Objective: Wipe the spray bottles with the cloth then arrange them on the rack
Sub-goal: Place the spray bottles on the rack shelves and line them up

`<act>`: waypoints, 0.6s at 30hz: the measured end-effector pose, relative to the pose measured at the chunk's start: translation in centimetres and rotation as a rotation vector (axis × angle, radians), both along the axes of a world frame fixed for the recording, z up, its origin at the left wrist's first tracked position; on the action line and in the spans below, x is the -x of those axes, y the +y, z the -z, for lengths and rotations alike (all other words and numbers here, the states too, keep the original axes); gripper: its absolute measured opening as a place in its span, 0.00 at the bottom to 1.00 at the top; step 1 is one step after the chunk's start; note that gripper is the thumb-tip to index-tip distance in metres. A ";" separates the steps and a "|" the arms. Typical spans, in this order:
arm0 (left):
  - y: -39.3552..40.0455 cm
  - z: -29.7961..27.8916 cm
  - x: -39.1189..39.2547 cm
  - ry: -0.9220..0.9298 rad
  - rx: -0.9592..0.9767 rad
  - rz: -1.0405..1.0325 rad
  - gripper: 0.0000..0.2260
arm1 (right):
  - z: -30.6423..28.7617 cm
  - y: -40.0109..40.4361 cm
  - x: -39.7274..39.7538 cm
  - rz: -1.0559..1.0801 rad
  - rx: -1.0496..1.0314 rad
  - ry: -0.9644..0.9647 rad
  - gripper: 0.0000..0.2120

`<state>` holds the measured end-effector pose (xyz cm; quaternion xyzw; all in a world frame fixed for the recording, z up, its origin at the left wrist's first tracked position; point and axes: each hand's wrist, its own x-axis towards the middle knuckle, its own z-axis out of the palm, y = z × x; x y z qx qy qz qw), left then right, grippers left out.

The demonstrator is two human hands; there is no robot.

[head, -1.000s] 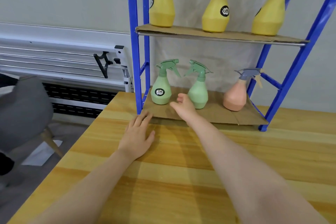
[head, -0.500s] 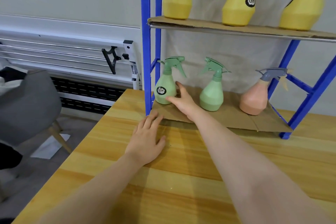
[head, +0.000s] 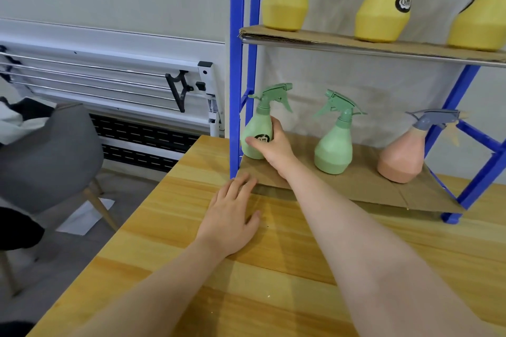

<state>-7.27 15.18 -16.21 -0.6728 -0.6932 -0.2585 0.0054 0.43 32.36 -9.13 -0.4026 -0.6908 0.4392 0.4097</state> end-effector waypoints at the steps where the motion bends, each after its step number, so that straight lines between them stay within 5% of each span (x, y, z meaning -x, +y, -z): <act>1: 0.0 0.0 0.0 0.000 -0.001 0.000 0.30 | -0.1 0.1 0.3 0.057 -0.032 -0.036 0.34; 7: 0.1 0.0 0.1 0.003 -0.003 0.000 0.30 | -2.1 0.0 0.5 0.275 -0.109 -0.171 0.26; 11: 0.1 0.0 0.0 -0.003 0.000 -0.004 0.30 | -1.7 -0.7 0.9 0.289 -0.269 -0.247 0.30; 15: 0.0 -0.1 0.0 -0.008 -0.007 0.001 0.30 | -1.6 -1.2 1.3 0.332 -0.356 -0.171 0.24; 18: 0.0 -0.1 0.0 -0.005 -0.009 0.005 0.30 | -2.0 -1.2 0.7 0.222 -0.224 -0.093 0.15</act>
